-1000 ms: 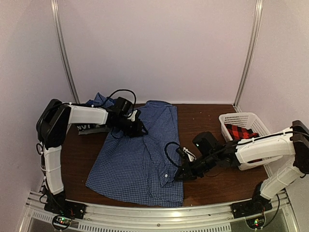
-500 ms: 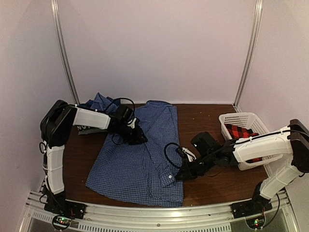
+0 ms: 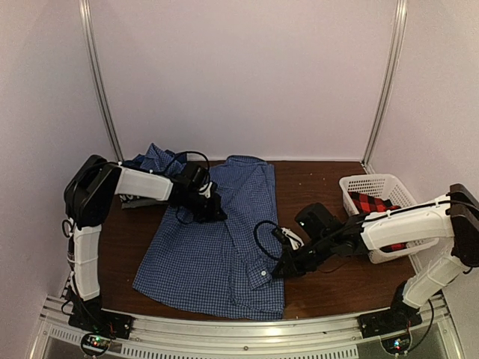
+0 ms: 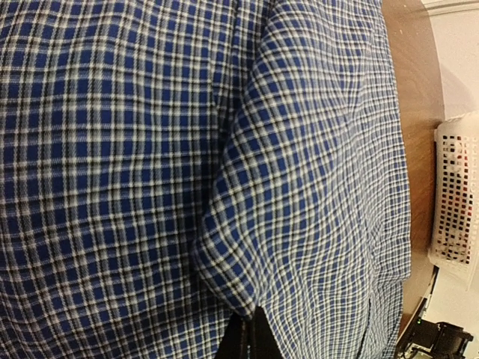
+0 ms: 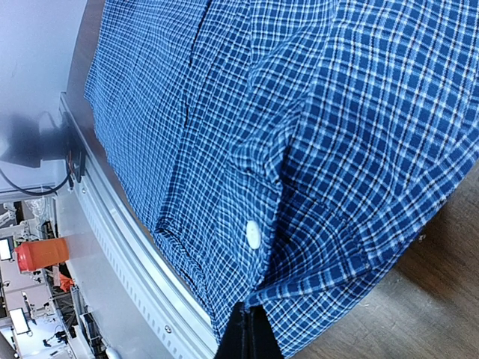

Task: Fold and stack the long sleeve shirts
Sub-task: Adjust the sleeve of the 1/3-folded shirt.

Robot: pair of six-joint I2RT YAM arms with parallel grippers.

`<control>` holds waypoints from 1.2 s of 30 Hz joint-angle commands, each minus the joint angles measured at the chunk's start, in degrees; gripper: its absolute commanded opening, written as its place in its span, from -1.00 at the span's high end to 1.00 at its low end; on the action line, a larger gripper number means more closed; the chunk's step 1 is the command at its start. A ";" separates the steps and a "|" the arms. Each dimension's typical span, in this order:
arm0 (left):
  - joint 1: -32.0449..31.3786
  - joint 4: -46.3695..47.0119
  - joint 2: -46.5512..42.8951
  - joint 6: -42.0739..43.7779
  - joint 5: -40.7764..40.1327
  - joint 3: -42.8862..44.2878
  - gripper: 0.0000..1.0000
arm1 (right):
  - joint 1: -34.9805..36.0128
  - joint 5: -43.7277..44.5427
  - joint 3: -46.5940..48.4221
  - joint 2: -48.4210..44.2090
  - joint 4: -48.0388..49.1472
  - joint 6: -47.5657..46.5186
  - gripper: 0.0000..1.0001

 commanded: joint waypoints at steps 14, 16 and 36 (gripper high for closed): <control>5.17 -0.38 1.00 2.61 3.99 4.25 1.00 | 0.67 -0.49 2.44 1.38 -1.03 -0.25 1.00; 5.17 -0.47 1.37 2.82 4.29 4.36 1.00 | 1.17 -0.62 2.17 2.10 -0.44 -0.14 1.00; 1.74 -10.45 -10.22 6.62 -8.56 2.90 0.11 | -10.54 3.61 14.39 7.96 5.51 -4.77 0.33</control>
